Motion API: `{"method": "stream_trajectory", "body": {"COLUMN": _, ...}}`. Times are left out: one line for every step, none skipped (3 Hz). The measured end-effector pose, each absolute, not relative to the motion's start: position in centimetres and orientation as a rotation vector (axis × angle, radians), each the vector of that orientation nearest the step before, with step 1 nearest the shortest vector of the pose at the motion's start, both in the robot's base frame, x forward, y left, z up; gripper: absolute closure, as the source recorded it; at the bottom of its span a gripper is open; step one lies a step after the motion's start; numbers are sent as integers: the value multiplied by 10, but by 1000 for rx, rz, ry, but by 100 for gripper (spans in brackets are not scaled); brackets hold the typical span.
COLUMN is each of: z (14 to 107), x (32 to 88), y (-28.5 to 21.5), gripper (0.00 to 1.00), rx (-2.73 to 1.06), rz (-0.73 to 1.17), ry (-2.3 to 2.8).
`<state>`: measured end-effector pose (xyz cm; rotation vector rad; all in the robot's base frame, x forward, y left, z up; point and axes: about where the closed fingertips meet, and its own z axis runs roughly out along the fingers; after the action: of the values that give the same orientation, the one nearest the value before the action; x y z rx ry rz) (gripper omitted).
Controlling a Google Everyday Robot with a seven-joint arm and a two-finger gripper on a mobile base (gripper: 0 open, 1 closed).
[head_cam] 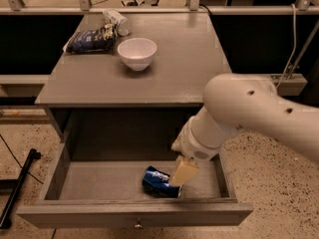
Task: Pick pepsi can from top drawer and place on counter
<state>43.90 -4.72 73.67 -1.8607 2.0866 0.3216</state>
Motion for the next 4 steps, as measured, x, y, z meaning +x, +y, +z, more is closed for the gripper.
{"method": "stream_trajectory", "body": {"z": 699, "x": 429, "y": -39, "gripper": 33, "rx": -1901, "rz": 332, "ry": 2099}}
{"method": "stream_trajectory", "body": {"z": 667, "x": 423, "y": -36, "gripper": 33, "rx": -1926, "rz": 325, "ry": 2122}}
{"method": "stream_trajectory", "body": {"z": 665, "x": 424, "y": -35, "gripper": 34, "rx": -1932, "rz": 324, "ry": 2126}}
{"method": "stream_trajectory", "body": {"z": 668, "x": 424, "y": -35, "gripper": 34, "rx": -1932, "rz": 323, "ry": 2125}}
